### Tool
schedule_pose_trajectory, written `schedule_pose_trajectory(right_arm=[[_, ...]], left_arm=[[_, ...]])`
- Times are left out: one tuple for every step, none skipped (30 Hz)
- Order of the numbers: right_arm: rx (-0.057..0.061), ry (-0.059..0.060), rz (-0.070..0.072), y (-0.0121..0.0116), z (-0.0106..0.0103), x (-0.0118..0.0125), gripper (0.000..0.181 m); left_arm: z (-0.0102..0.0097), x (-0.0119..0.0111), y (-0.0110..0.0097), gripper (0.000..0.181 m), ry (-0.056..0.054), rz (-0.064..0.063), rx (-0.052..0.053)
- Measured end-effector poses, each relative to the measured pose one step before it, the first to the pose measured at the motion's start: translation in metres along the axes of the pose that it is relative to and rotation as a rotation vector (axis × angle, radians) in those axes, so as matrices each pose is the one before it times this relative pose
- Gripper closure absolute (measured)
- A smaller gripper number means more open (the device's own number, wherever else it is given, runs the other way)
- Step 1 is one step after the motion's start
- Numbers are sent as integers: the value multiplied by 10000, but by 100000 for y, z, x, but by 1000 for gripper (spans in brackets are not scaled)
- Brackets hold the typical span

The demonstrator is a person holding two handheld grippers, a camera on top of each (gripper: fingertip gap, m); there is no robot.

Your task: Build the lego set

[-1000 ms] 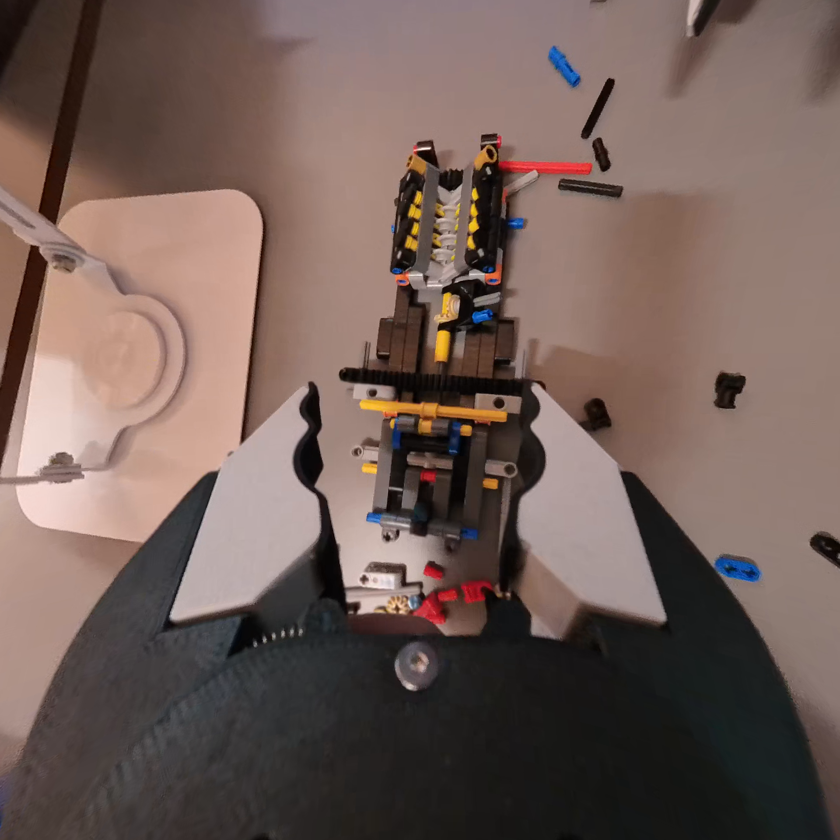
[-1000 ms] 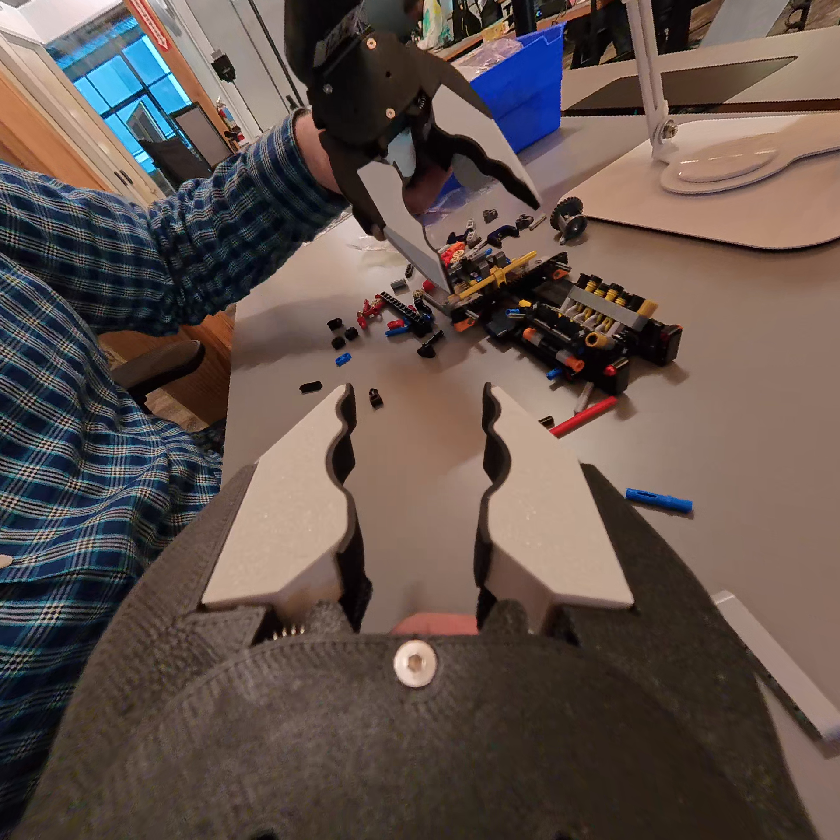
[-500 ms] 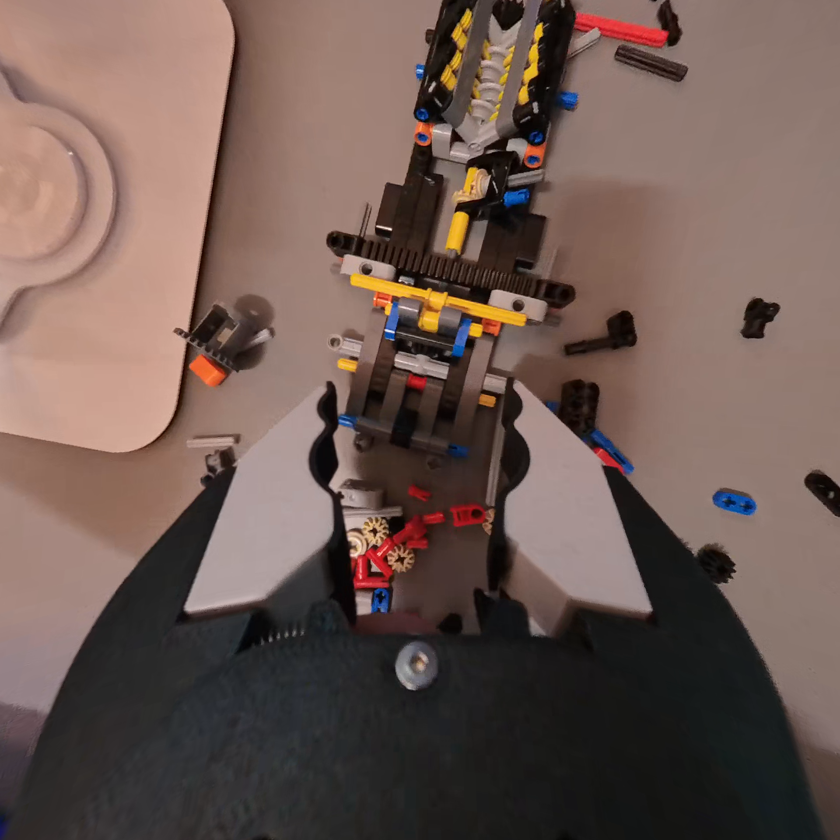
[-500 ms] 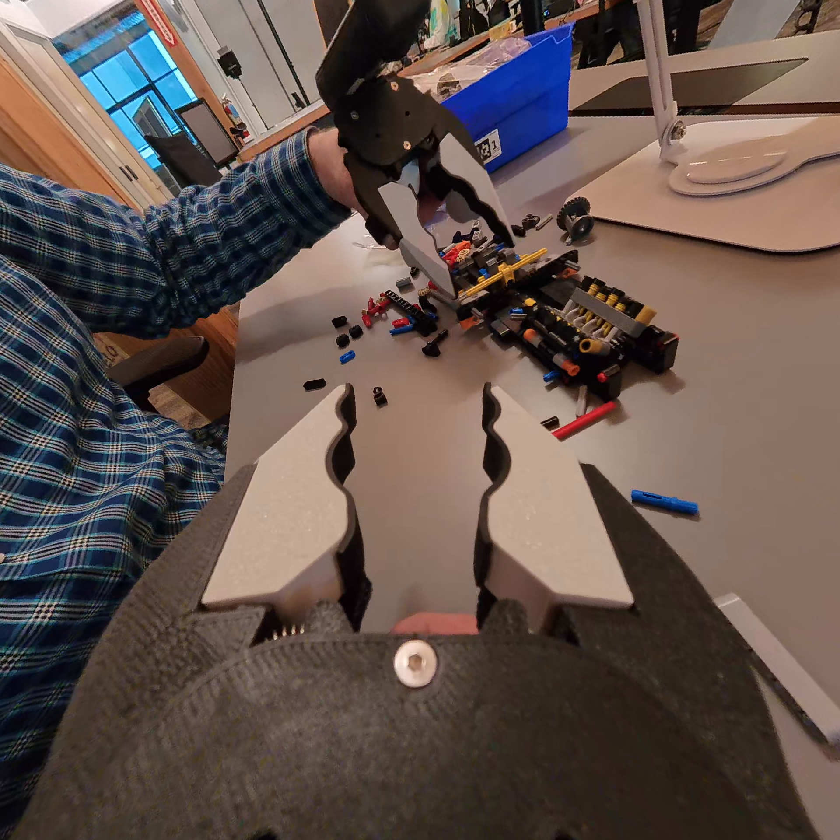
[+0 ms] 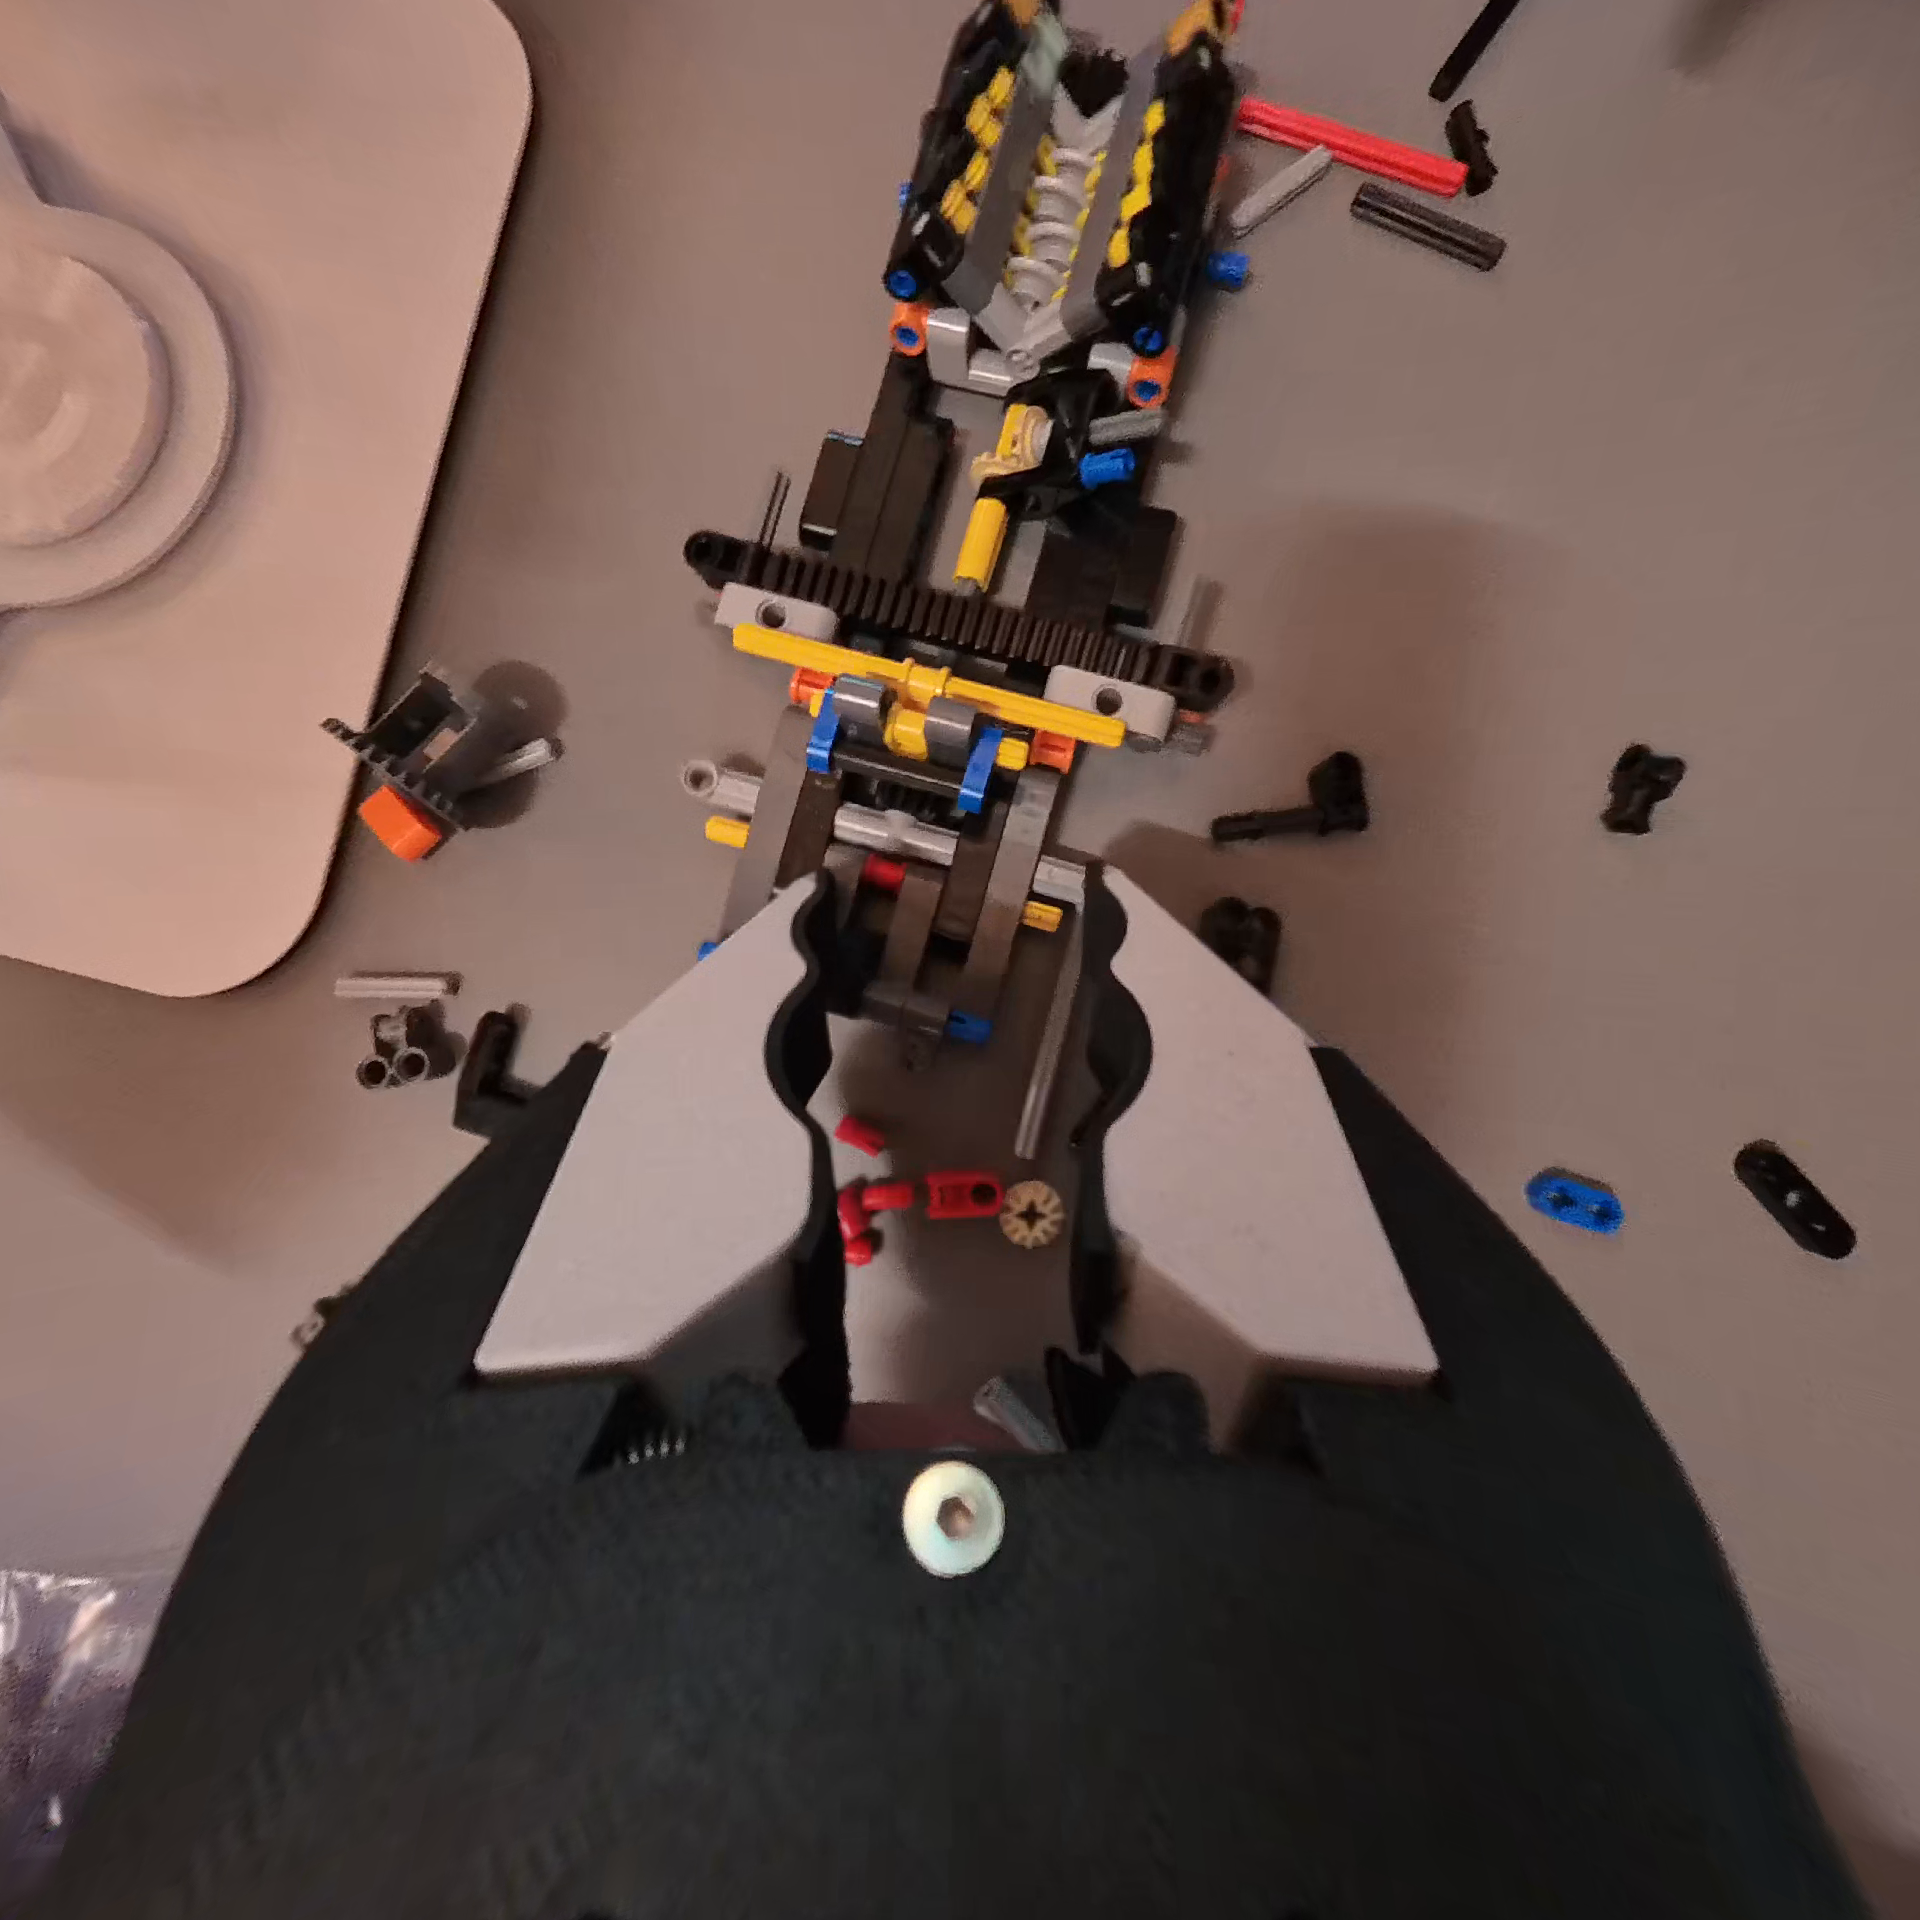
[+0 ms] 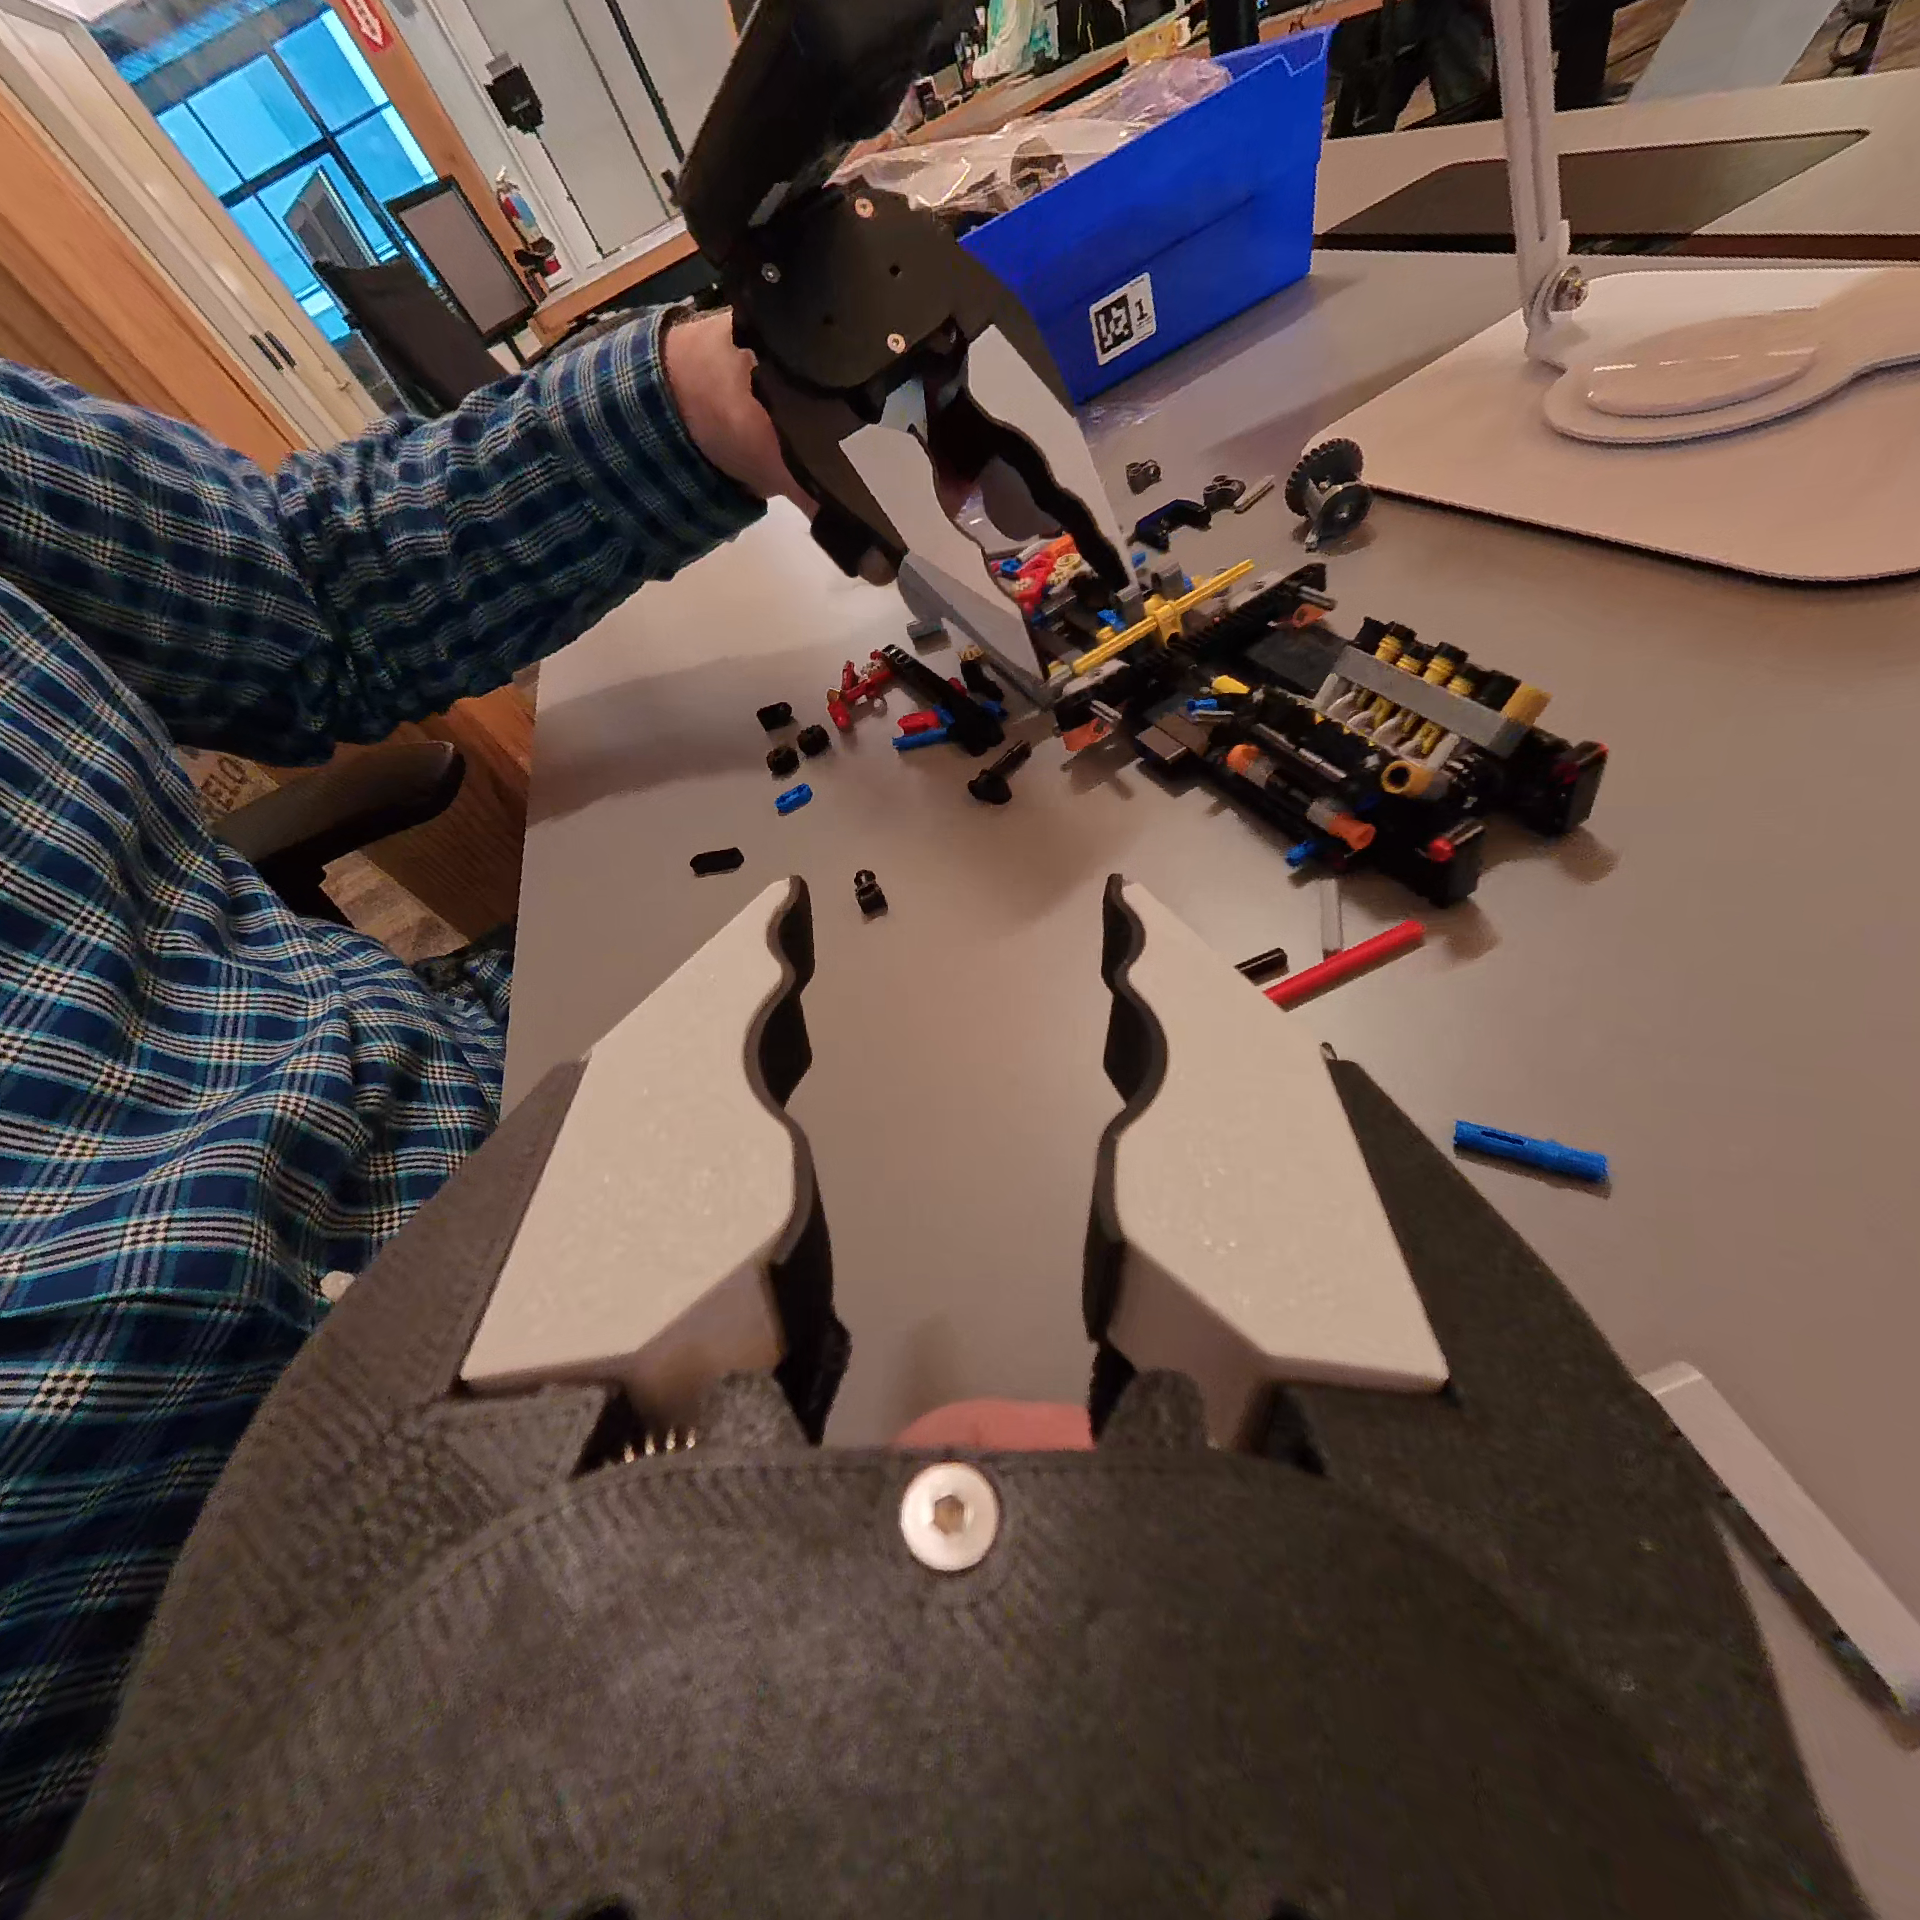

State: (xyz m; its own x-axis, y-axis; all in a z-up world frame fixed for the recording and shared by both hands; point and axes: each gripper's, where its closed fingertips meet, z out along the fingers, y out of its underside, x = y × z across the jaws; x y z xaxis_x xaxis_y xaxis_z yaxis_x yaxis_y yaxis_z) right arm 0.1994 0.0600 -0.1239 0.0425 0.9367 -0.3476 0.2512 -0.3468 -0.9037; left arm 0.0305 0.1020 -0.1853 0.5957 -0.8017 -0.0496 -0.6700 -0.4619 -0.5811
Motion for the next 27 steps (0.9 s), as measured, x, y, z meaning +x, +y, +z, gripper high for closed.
schedule_pose_trajectory(right_arm=[[-9, -8, -11, 17, 4, -22, 126], [2, -9, -4, 1, 2, -20, 127], [7, -10, 2, -9, -15, -6, 126], [12, -8, -2, -20, -14, -13, 126], [11, -5, -11, -12, -13, -21, 126], [7, 0, -20, -1, -15, -26, 126], [-5, 0, -18, 15, -14, -28, 126], [-12, -2, -22, 24, -8, -38, 126], [-7, -2, -27, 18, -5, -34, 126], [-9, -10, -22, 18, 4, -49, 126], [0, -9, -18, 4, -11, -31, 126], [5, -7, -12, 3, -5, -19, 126], [10, -9, -11, -5, -23, -35, 126], [7, -10, -7, -7, -16, -30, 126], [2, -9, -9, 9, -17, -25, 126], [-7, -7, -12, 17, 7, -30, 126], [-10, -2, -18, 18, -7, -31, 126], [-12, 2, -22, 18, 1, -22, 126], [-15, 3, -20, 34, 2, -29, 126], [-7, 3, -23, 20, -4, -39, 126], [-1, 6, -23, -4, -3, -20, 126], [-5, 1, -13, 16, -1, -17, 126], [4, 1, -14, -2, -8, -20, 126], [7, 0, -11, -7, -16, -15, 126], [5, -5, -8, 2, -5, -20, 126], [5, -6, -11, -5, -17, -22, 126], [1, -10, -15, 5, -9, -44, 126]], left_arm=[[34, 378, -68, 136, 20, 12, 19], [25, 320, -57, 136, 10, -73, 1], [13, 161, -58, 134, -69, -72, -26], [0, 218, -27, 130, -41, 1, -28], [-7, 439, -10, 125, 87, 86, -29], [-73, 240, 57, 120, -21, 107, -44], [-136, -46, 76, 116, -147, 66, -23], [-152, -123, 54, 115, -119, 12, 39], [-108, -115, 97, 113, -22, -101, 61], [-41, -194, 143, 110, -34, -183, 48], [-21, -24, 158, 108, 65, -161, 37], [-37, 42, 154, 107, 58, -77, 13], [-56, -1, 85, 106, -19, -17, 16], [-26, 51, 54, 106, 2, -31, -8], [36, 121, 20, 107, 50, -33, -8], [60, 200, 2, 110, 86, -17, -10], [94, 179, -1, 111, 68, -10, -33], [96, 44, 22, 111, -14, 6, -49], [38, -1, -50, 110, -34, 12, -14], [-16, -29, -83, 111, -27, -33, 6], [1, -23, -114, 113, -21, -61, 26], [53, -12, -94, 113, -17, -79, 13], [91, -52, -80, 114, -38, -123, 21], [92, -33, -100, 114, -35, -124, 22], [56, -27, -85, 114, -46, -60, 20], [24, -41, -65, 114, -48, -62, -2], [23, -118, -102, 116, -89, -97, 9]])
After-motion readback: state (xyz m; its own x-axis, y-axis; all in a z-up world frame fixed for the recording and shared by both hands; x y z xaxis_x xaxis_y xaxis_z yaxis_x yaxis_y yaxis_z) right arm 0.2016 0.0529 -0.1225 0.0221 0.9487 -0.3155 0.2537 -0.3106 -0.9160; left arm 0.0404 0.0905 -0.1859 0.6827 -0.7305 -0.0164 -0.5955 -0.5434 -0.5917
